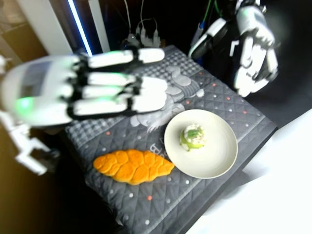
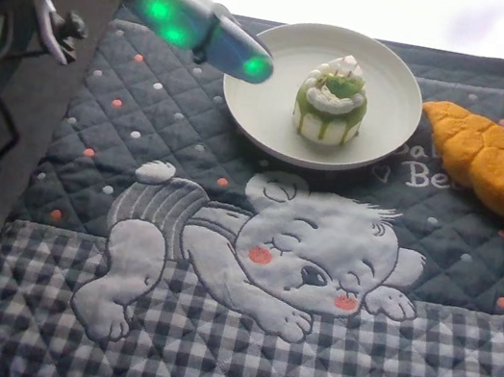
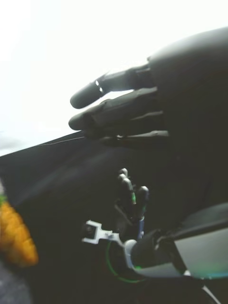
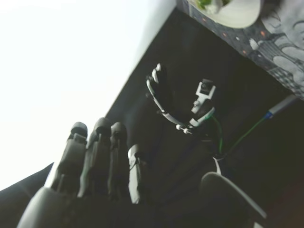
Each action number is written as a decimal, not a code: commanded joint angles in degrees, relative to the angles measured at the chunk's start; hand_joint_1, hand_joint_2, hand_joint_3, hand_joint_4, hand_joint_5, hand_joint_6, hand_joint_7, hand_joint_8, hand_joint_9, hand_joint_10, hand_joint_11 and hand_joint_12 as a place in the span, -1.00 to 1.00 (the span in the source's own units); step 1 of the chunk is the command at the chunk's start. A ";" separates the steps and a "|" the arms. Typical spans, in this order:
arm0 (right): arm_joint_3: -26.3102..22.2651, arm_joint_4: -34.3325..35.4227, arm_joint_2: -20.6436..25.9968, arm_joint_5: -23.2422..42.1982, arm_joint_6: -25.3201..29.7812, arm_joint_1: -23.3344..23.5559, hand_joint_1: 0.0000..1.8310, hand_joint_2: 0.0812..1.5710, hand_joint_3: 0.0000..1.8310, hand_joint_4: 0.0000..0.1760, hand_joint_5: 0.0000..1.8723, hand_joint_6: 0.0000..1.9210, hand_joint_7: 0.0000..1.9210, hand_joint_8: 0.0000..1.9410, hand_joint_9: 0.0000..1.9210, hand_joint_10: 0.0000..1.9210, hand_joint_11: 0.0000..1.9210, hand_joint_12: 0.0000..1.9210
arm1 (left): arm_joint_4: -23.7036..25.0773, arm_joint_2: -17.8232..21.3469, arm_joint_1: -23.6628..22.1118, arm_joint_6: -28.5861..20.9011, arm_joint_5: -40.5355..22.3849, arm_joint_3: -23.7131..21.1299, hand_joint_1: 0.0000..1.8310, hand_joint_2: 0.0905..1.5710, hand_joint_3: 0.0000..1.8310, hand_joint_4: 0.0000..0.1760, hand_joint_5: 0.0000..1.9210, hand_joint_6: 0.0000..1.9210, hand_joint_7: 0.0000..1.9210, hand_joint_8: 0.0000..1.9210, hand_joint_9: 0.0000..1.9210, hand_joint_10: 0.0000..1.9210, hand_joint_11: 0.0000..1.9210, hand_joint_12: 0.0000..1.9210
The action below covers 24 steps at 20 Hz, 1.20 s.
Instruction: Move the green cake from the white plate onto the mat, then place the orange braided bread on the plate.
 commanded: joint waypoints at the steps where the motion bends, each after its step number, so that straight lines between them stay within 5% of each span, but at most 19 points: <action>1: 0.53 3.07 0.43 6.45 0.05 0.50 -0.72 -0.28 0.45 0.99 -0.98 -1.00 -0.78 -1.00 -0.80 -1.00 -1.00 -1.00 | -2.20 -0.07 -1.02 -0.50 -3.39 0.66 -0.25 -0.04 -1.00 -0.53 -0.71 -1.00 -0.52 -1.00 -0.44 -1.00 -0.77 -0.01; 2: 0.53 2.85 -0.33 6.46 0.05 0.50 -0.71 -0.32 0.45 1.00 -0.97 -1.00 -0.77 -1.00 -0.80 -1.00 -1.00 -1.00 | -1.85 -1.51 -1.02 -0.72 -2.53 1.88 -0.30 -0.07 -1.00 -0.35 -0.66 -0.99 -0.50 -0.99 -0.42 -0.99 -0.72 -0.08; 5: 0.50 2.34 -1.19 6.48 0.05 0.50 -0.71 -0.39 0.49 1.00 -0.97 -1.00 -0.77 -1.00 -0.77 -1.00 -0.99 -1.00 | -1.84 -2.94 -1.01 -0.91 -2.19 3.14 -0.27 -0.08 -1.00 -0.37 -0.64 -1.00 -0.48 -1.00 -0.40 -0.99 -0.72 -0.12; 6: 0.50 2.01 -1.65 6.53 0.05 0.50 -0.69 -0.42 0.50 1.00 -0.98 -1.00 -0.78 -1.00 -0.77 -1.00 -0.97 -0.99 | -1.84 -3.57 -1.02 -0.94 -1.87 3.57 -0.25 -0.10 -1.00 -0.15 -0.66 -1.00 -0.50 -1.00 -0.42 -1.00 -0.75 -0.09; 9: 0.53 1.41 -2.57 6.72 0.06 0.50 -0.65 -0.40 0.43 1.00 -1.00 -1.00 -0.81 -1.00 -0.81 -1.00 -1.00 -1.00 | -1.88 -6.32 -1.03 -1.01 -1.29 5.66 -0.25 -0.12 -1.00 -0.17 -0.67 -1.00 -0.49 -1.00 -0.43 -1.00 -0.82 -0.17; 11: 0.53 0.93 -3.00 7.34 0.06 0.50 -0.70 -0.30 0.36 0.48 -1.00 -1.00 -0.84 -1.00 -0.83 -1.00 -1.00 -1.00 | -1.66 -9.27 -1.02 -1.03 0.27 7.77 -0.32 -0.16 -1.00 -0.50 -0.64 -0.99 -0.52 -1.00 -0.45 -1.00 -0.79 -0.16; 13: 0.50 0.69 -3.35 8.25 0.06 0.50 -0.92 -0.20 0.25 0.46 -1.00 -1.00 -0.85 -1.00 -0.85 -1.00 -1.00 -1.00 | 0.89 -12.72 -1.07 -2.68 2.32 10.53 -0.32 -0.17 -1.00 -0.04 -0.63 -0.99 -0.53 -1.00 -0.49 -1.00 -0.85 -0.18; 14: 0.50 0.63 -3.52 8.55 0.06 0.50 -0.94 -0.20 0.25 0.70 -1.00 -1.00 -0.88 -1.00 -0.87 -1.00 -1.00 -1.00 | 2.70 -14.26 -1.08 -4.52 2.79 12.17 -0.30 -0.16 -1.00 0.11 -0.61 -1.00 -0.50 -1.00 -0.46 -1.00 -0.88 -0.14; 15: 0.52 0.53 -3.78 8.85 0.06 0.50 -0.85 -0.29 0.31 0.85 -1.00 -1.00 -0.86 -1.00 -0.87 -1.00 -1.00 -1.00 | 5.10 -15.97 -1.08 -7.38 3.13 14.22 -0.28 -0.16 -1.00 0.02 -0.60 -1.00 -0.49 -1.00 -0.46 -1.00 -0.88 -0.13; 16: 0.52 0.34 -4.28 9.15 0.06 0.50 -0.77 -0.29 0.33 0.63 -1.00 -1.00 -0.87 -1.00 -0.87 -1.00 -1.00 -1.00 | 8.06 -17.78 -1.06 -11.17 3.52 16.47 -0.27 -0.16 -1.00 0.14 -0.62 -1.00 -0.49 -1.00 -0.47 -1.00 -0.87 -0.17; 17: 0.51 0.08 -4.71 9.28 0.06 0.50 -0.74 -0.33 0.37 0.67 -1.00 -1.00 -0.87 -1.00 -0.87 -1.00 -1.00 -1.00 | 9.96 -18.84 -1.02 -12.89 4.14 17.75 -0.28 -0.17 -1.00 0.08 -0.61 -0.99 -0.48 -1.00 -0.45 -0.99 -0.83 -0.16; 18: 0.51 -0.17 -5.20 9.46 0.06 0.50 -0.72 -0.31 0.39 0.37 -1.00 -1.00 -0.89 -1.00 -0.89 -1.00 -1.00 -1.00 | 10.98 -19.49 -0.94 -12.97 5.36 18.34 -0.25 -0.19 -1.00 0.13 -0.59 -1.00 -0.44 -1.00 -0.42 -0.99 -0.85 -0.10; 20: 0.50 -0.44 -5.62 9.89 0.06 0.50 -0.86 -0.17 0.33 0.48 -0.93 -0.99 -0.81 -0.99 -0.82 -0.99 -1.00 -1.00 | 12.33 -20.49 -0.66 -12.97 7.09 19.28 -0.26 -0.19 -1.00 0.28 -0.58 -1.00 -0.42 -1.00 -0.40 -0.99 -0.84 -0.02; 21: 0.48 -0.61 -5.63 10.12 0.06 0.50 -0.88 -0.14 0.32 0.81 -0.92 -0.99 -0.79 -0.99 -0.81 -0.99 -1.00 -1.00 | 13.00 -21.18 -0.44 -12.97 7.96 19.89 -0.24 -0.20 -1.00 0.29 -0.57 -0.99 -0.41 -0.99 -0.38 -0.98 -0.82 -0.01; 22: 0.45 -0.69 -5.63 10.22 0.06 0.50 -0.89 -0.15 0.29 0.89 -0.90 -1.00 -0.76 -0.99 -0.79 -0.99 -1.00 -1.00 | 13.54 -21.62 -0.27 -12.97 8.50 20.32 -0.23 -0.21 -1.00 0.33 -0.57 -1.00 -0.39 -0.99 -0.35 -0.98 -0.80 0.00; 24: 0.31 -0.93 -5.63 10.43 0.06 0.50 -0.84 -0.11 0.25 0.52 -0.86 -0.99 -0.73 -1.00 -0.75 -0.99 -1.00 -1.00 | 14.59 -22.17 0.18 -12.98 9.59 20.85 -0.22 -0.23 -1.00 0.28 -0.56 -0.99 -0.40 -1.00 -0.36 -0.99 -0.81 -0.05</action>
